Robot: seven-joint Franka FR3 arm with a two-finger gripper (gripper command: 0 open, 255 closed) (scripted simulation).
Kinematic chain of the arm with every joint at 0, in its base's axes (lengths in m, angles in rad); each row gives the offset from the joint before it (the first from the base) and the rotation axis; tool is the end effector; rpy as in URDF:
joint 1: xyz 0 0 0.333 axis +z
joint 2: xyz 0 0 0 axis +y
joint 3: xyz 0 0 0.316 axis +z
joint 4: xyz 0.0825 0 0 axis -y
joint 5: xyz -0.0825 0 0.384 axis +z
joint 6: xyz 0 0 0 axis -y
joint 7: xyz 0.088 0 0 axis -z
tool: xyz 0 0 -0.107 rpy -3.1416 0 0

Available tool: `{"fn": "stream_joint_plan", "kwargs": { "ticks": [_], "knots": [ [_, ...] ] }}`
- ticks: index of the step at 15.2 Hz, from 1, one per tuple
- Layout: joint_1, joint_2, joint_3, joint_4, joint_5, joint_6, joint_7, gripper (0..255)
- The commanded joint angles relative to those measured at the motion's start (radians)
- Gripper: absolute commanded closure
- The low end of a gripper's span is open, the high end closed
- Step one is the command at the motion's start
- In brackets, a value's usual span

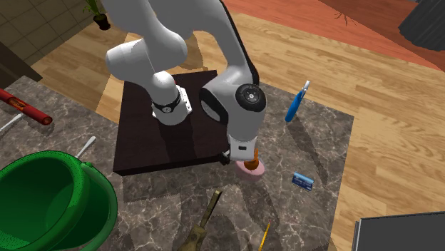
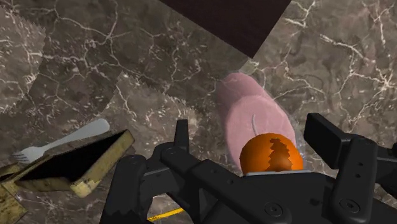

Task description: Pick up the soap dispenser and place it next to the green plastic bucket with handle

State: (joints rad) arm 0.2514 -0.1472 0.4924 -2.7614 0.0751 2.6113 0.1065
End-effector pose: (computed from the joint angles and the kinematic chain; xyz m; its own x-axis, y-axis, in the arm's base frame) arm 0.2901 0.2549 0.2537 0.8436 0.5368 -0.0133 0.5369 -0.8429 0.0342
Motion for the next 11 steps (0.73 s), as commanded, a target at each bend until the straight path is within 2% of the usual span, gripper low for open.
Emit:
{"fn": "stream_joint_plan", "kwargs": {
  "ticks": [1, 2, 3, 5, 9, 10, 11],
  "knots": [
    [-0.016, 0.096, 0.034, 0.020, -0.099, 0.077, 0.069, 0],
    [-0.022, 0.147, 0.044, 0.033, -0.171, 0.111, 0.120, 0],
    [-0.019, 0.152, 0.041, 0.035, -0.179, 0.114, 0.126, 0],
    [-0.023, 0.193, 0.031, 0.037, -0.240, 0.144, 0.170, 0],
    [-0.012, 0.274, -0.013, 0.048, -0.380, 0.199, 0.270, 0],
    [0.001, 0.306, -0.039, 0.054, -0.436, 0.218, 0.311, 0],
    [0.004, 0.306, -0.042, 0.054, -0.435, 0.218, 0.310, 0]
  ]
}}
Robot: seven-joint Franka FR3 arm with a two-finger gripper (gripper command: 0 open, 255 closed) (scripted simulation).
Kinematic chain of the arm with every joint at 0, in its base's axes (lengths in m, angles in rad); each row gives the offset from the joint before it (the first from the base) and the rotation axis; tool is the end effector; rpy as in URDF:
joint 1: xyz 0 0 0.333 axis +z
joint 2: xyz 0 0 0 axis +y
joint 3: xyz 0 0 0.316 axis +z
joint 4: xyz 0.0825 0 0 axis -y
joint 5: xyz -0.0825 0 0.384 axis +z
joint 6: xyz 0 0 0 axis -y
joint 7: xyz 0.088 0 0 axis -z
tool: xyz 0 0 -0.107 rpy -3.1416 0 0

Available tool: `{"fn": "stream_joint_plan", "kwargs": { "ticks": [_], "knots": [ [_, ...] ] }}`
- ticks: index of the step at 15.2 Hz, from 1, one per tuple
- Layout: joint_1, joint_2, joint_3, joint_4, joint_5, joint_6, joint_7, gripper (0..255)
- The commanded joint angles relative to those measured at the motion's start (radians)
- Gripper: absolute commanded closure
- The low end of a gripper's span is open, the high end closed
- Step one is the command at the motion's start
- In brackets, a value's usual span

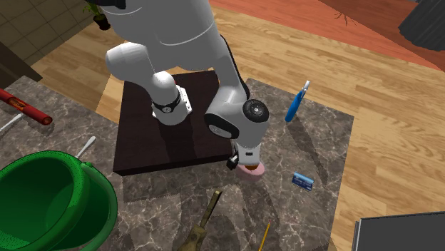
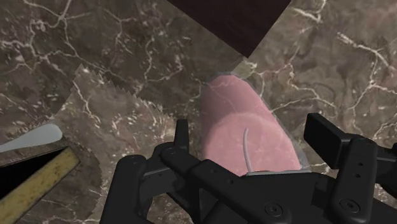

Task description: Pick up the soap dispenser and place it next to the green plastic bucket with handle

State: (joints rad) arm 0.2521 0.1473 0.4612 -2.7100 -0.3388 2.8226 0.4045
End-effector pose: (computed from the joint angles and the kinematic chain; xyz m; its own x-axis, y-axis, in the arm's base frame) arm 0.2855 0.2796 0.1847 0.8094 0.5872 0.0007 0.5867 -0.8088 0.0391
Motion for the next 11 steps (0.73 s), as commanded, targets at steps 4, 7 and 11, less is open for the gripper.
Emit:
{"fn": "stream_joint_plan", "kwargs": {
  "ticks": [4, 7, 11],
  "knots": [
    [0.004, 0.011, -0.011, 0.003, -0.020, 0.007, 0.012, 0],
    [0.004, 0.011, -0.011, 0.003, -0.020, 0.007, 0.012, 0],
    [0.004, 0.011, -0.011, 0.003, -0.020, 0.007, 0.011, 255]
  ]
}}
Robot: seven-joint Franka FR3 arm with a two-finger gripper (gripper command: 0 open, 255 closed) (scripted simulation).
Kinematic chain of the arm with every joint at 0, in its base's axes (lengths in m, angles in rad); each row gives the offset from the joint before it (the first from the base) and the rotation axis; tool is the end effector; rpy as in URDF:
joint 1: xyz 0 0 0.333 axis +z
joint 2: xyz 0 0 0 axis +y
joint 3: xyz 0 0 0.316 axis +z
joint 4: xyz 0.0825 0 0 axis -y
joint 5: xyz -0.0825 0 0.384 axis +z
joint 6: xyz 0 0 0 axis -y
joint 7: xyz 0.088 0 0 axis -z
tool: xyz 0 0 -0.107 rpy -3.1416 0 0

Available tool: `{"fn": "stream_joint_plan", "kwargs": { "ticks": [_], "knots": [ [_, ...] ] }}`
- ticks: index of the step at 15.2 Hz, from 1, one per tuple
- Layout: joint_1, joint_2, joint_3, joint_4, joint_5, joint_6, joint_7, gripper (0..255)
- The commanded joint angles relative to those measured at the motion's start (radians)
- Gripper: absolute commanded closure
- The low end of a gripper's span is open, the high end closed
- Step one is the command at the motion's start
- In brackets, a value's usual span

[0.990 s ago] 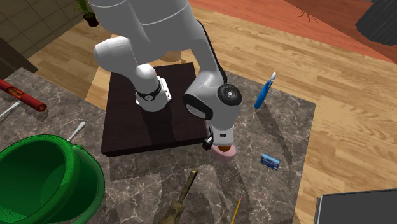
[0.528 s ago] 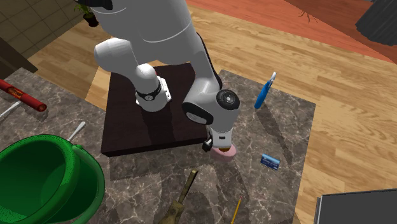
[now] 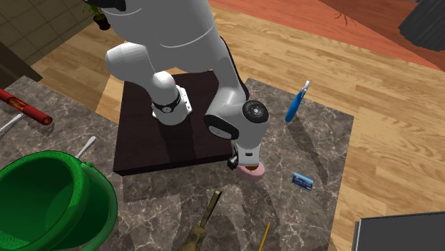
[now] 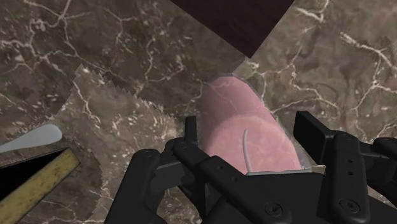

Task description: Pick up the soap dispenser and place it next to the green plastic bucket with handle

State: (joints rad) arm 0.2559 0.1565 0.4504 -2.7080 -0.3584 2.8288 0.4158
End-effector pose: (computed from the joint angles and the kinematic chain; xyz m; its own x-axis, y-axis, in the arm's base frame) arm 0.2863 0.2787 0.1822 0.8091 0.5877 0.0014 0.5872 -0.8084 0.0403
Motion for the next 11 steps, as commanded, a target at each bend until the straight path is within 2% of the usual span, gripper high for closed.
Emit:
{"fn": "stream_joint_plan", "kwargs": {
  "ticks": [1, 6, 11],
  "knots": [
    [0.000, 0.001, 0.000, 0.000, 0.000, 0.001, 0.000, 255],
    [0.000, 0.002, 0.000, 0.001, -0.001, 0.001, 0.000, 255],
    [-0.037, -0.099, 0.076, -0.016, 0.173, -0.065, -0.128, 255]
  ]
}}
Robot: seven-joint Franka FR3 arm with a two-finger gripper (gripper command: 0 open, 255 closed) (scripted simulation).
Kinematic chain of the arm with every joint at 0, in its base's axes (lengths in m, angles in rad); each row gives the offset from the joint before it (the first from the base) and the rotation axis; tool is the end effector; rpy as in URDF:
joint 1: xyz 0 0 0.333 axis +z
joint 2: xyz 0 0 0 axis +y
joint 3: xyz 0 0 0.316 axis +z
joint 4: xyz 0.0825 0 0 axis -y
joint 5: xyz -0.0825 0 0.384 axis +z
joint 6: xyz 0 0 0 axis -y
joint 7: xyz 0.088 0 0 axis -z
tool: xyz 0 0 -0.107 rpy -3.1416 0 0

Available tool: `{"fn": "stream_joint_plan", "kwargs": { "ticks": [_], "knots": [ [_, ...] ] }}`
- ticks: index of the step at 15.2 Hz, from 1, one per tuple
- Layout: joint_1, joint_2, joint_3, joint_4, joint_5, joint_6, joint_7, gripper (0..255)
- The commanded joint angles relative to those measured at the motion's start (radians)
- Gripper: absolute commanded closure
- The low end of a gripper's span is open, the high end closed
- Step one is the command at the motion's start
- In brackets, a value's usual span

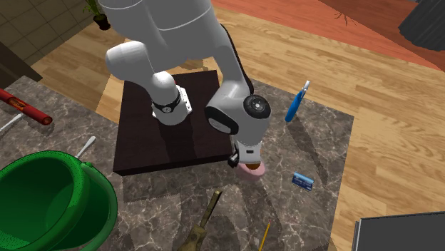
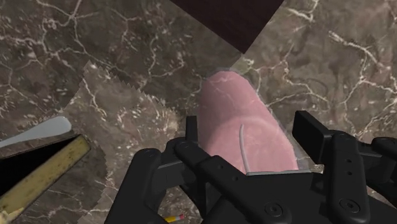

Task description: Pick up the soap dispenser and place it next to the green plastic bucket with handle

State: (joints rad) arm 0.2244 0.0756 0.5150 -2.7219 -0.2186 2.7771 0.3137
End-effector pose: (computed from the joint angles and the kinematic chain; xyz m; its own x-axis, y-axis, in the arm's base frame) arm 0.2858 0.2794 0.2034 0.8084 0.5886 0.0017 0.5881 -0.8078 0.0402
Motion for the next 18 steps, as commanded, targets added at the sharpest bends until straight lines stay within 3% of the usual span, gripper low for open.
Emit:
{"fn": "stream_joint_plan", "kwargs": {
  "ticks": [1, 9, 18],
  "knots": [
    [-0.007, -0.039, 0.020, -0.004, 0.067, -0.027, -0.050, 255],
    [0.023, -0.193, 0.028, -0.002, 0.261, -0.159, -0.193, 255],
    [0.062, -0.336, -0.005, 0.025, 0.357, -0.318, -0.268, 255]
  ]
}}
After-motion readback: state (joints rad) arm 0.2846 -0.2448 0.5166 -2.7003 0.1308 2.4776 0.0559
